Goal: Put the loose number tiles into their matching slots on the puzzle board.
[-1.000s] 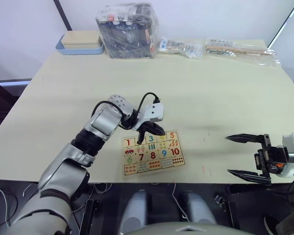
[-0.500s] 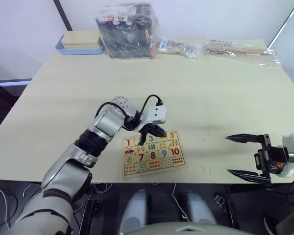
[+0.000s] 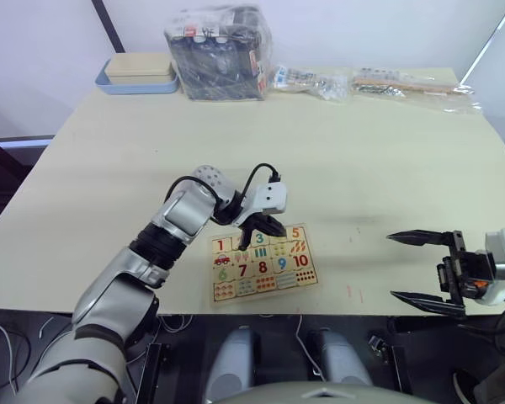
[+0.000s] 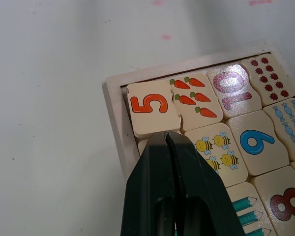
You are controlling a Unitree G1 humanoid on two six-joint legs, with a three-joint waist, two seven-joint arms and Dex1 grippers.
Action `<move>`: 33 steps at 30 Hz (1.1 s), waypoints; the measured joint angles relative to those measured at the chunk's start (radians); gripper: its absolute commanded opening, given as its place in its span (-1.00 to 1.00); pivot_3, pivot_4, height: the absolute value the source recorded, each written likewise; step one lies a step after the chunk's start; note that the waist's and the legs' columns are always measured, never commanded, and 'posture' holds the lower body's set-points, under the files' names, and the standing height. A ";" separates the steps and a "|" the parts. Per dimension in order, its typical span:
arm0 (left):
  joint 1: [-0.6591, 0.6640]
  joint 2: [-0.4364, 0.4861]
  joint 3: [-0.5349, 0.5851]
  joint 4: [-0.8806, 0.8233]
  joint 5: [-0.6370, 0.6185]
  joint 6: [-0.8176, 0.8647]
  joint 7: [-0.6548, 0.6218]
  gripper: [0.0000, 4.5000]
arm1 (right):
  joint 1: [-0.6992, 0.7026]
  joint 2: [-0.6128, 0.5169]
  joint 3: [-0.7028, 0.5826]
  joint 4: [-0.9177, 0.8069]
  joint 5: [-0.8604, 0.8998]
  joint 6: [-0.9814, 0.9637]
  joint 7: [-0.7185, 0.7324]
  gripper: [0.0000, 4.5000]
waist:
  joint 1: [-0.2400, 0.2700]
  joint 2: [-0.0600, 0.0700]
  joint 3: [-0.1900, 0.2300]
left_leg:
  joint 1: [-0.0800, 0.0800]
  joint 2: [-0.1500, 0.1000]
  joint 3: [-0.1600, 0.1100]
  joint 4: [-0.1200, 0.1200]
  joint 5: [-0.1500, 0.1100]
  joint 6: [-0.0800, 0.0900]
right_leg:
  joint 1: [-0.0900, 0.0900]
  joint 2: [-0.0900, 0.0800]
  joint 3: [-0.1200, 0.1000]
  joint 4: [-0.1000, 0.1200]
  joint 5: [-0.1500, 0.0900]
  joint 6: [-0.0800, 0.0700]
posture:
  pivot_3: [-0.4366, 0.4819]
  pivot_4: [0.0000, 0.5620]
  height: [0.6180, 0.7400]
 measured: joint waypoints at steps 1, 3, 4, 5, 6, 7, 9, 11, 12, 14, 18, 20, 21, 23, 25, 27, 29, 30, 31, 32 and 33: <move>0.000 -0.002 0.000 0.000 0.000 0.000 0.000 -0.98 | 0.000 0.000 0.000 0.000 0.000 0.000 0.000 1.00 | 0.000 0.000 0.000 | 0.000 0.000 0.000 0.000 0.000 0.000 | 0.000 0.000 0.000 0.000 0.000 0.000 | -0.05 -0.47 1.00; 0.001 -0.006 0.000 0.000 0.001 0.000 0.000 -0.98 | 0.000 0.000 0.000 -0.001 0.000 0.000 -0.001 1.00 | 0.000 0.000 0.000 | 0.000 0.000 0.000 0.000 0.000 0.000 | 0.000 0.000 0.000 0.000 0.000 0.000 | -0.05 -0.47 1.00; 0.002 -0.007 -0.001 0.000 0.001 0.000 0.000 -0.98 | 0.000 0.000 0.000 -0.002 0.000 0.000 -0.002 1.00 | 0.000 0.000 0.000 | 0.000 0.000 0.000 0.000 0.000 0.000 | 0.000 0.000 0.000 0.000 0.000 0.000 | -0.05 -0.47 1.00; 0.002 -0.009 -0.001 0.000 0.001 0.001 0.000 -0.98 | 0.001 0.000 0.000 -0.004 0.000 0.000 -0.003 1.00 | 0.000 0.000 0.000 | 0.000 0.000 0.000 0.000 0.000 0.000 | 0.000 0.000 0.000 0.000 0.000 0.000 | -0.05 -0.47 1.00; 0.002 -0.010 -0.001 0.000 0.001 0.003 0.000 -0.98 | 0.001 0.000 0.000 -0.004 0.000 0.000 -0.003 1.00 | 0.000 0.000 0.000 | 0.000 0.000 0.000 0.000 0.000 0.000 | 0.000 0.000 0.000 0.000 0.000 0.000 | -0.05 -0.47 1.00; 0.002 -0.012 -0.001 0.000 0.002 0.004 0.000 -0.98 | 0.002 0.000 0.000 -0.004 0.000 0.000 -0.005 1.00 | 0.000 0.000 0.000 | 0.000 0.000 0.000 0.000 0.000 0.000 | 0.000 0.000 0.000 0.000 0.000 0.000 | -0.05 -0.47 1.00; 0.002 -0.013 -0.001 0.000 0.002 0.005 0.000 -0.98 | 0.002 0.000 0.000 -0.004 0.000 0.000 -0.007 1.00 | 0.000 0.000 0.000 | 0.000 0.000 0.000 0.000 0.000 0.000 | 0.000 0.000 0.000 0.000 0.000 0.000 | -0.05 -0.47 1.00; 0.002 -0.014 -0.001 0.000 0.003 0.006 0.000 -0.98 | 0.003 0.000 0.000 -0.004 0.000 0.000 -0.008 1.00 | 0.000 0.000 0.000 | 0.000 0.000 0.000 0.000 0.000 0.000 | 0.000 0.000 0.000 0.000 0.000 0.000 | -0.05 -0.47 1.00; 0.002 -0.014 -0.001 0.000 0.003 0.006 0.000 -0.98 | 0.003 0.000 0.000 -0.004 0.000 0.000 -0.008 1.00 | 0.000 0.000 0.000 | 0.000 0.000 0.000 0.000 0.000 0.000 | 0.000 0.000 0.000 0.000 0.000 0.000 | -0.05 -0.47 1.00; 0.002 -0.015 -0.001 0.000 0.003 0.011 0.000 -0.98 | 0.006 0.000 0.000 -0.004 0.000 0.000 -0.009 1.00 | 0.000 0.000 0.000 | 0.000 0.000 0.000 0.000 0.000 0.000 | 0.000 0.000 0.000 0.000 0.000 0.000 | -0.05 -0.47 1.00; 0.010 -0.020 0.018 -0.011 -0.022 0.035 0.002 -0.98 | 0.008 0.000 0.000 -0.012 0.001 0.000 -0.014 1.00 | 0.000 0.000 0.000 | 0.000 0.000 0.000 0.000 0.000 0.000 | 0.000 0.000 0.000 0.000 0.000 0.000 | -0.05 -0.47 1.00; 0.048 -0.017 0.099 -0.064 -0.095 0.090 0.011 -0.98 | 0.015 0.002 0.000 -0.031 0.005 0.001 -0.021 1.00 | -0.003 0.000 0.000 | 0.000 0.004 0.000 0.000 0.000 0.000 | 0.000 0.000 0.000 0.000 0.000 0.000 | -0.05 -0.47 1.00; 0.055 -0.010 0.142 -0.091 -0.130 0.127 0.019 -0.98 | 0.018 0.005 0.000 -0.033 0.008 0.003 -0.025 1.00 | -0.002 0.000 0.000 | 0.000 0.005 0.000 0.000 0.000 0.000 | 0.000 0.000 -0.001 0.000 0.000 0.000 | -0.05 -0.47 1.00; 0.059 -0.002 0.173 -0.113 -0.151 0.149 0.026 -0.98 | 0.019 0.007 0.000 -0.033 0.012 0.004 -0.029 1.00 | -0.002 0.000 0.000 | 0.000 0.005 0.000 0.000 0.000 0.000 | 0.000 0.000 -0.001 0.000 0.000 0.000 | -0.05 -0.47 1.00; 0.148 0.033 0.293 -0.246 -0.241 0.272 0.085 -0.98 | 0.013 0.012 0.001 -0.039 0.024 0.025 -0.057 1.00 | -0.005 0.000 0.000 | 0.002 0.005 0.000 0.000 0.000 0.000 | 0.001 0.000 0.000 0.000 0.000 0.000 | -0.05 -0.47 1.00; 0.190 0.045 0.328 -0.292 -0.264 0.302 0.112 -0.98 | 0.004 0.013 0.003 -0.044 0.028 0.034 -0.068 1.00 | -0.007 0.000 0.000 | 0.002 0.006 0.000 0.000 0.000 0.000 | 0.001 0.000 0.000 0.000 0.000 0.000 | -0.05 -0.47 1.00; 0.275 0.061 0.391 -0.379 -0.303 0.346 0.176 -0.98 | -0.010 0.014 0.004 -0.058 0.043 0.058 -0.085 1.00 | -0.007 0.001 0.000 | 0.002 0.006 0.000 0.000 0.000 0.000 | 0.001 0.000 -0.001 0.000 0.000 0.000 | -0.05 -0.47 1.00; 0.289 0.062 0.401 -0.392 -0.307 0.350 0.189 -0.98 | -0.011 0.015 0.005 -0.061 0.046 0.064 -0.087 1.00 | -0.004 0.000 0.000 | 0.002 0.006 -0.001 0.000 0.000 0.000 | 0.002 0.000 -0.001 0.000 0.000 0.000 | -0.05 -0.47 1.00; 0.316 0.066 0.421 -0.420 -0.315 0.352 0.215 -0.98 | -0.020 0.017 0.010 -0.068 0.051 0.071 -0.094 1.00 | -0.001 0.000 0.000 | 0.002 0.006 -0.001 0.000 0.000 0.000 | 0.002 0.000 -0.002 0.000 0.000 0.000 | -0.05 -0.47 1.00; 0.351 0.067 0.452 -0.448 -0.329 0.350 0.244 -0.98 | -0.026 0.021 0.013 -0.079 0.059 0.081 -0.105 1.00 | 0.001 0.001 0.000 | 0.002 0.006 -0.001 0.000 0.000 0.000 | 0.002 0.000 -0.002 0.000 0.000 0.000 | -0.05 -0.47 1.00; 0.382 0.057 0.484 -0.466 -0.341 0.340 0.268 -0.98 | -0.028 0.025 0.014 -0.088 0.064 0.089 -0.112 1.00 | 0.001 0.001 0.000 | 0.002 0.006 -0.001 0.000 0.000 0.000 | 0.002 -0.001 -0.002 0.000 0.000 0.000 | -0.05 -0.47 1.00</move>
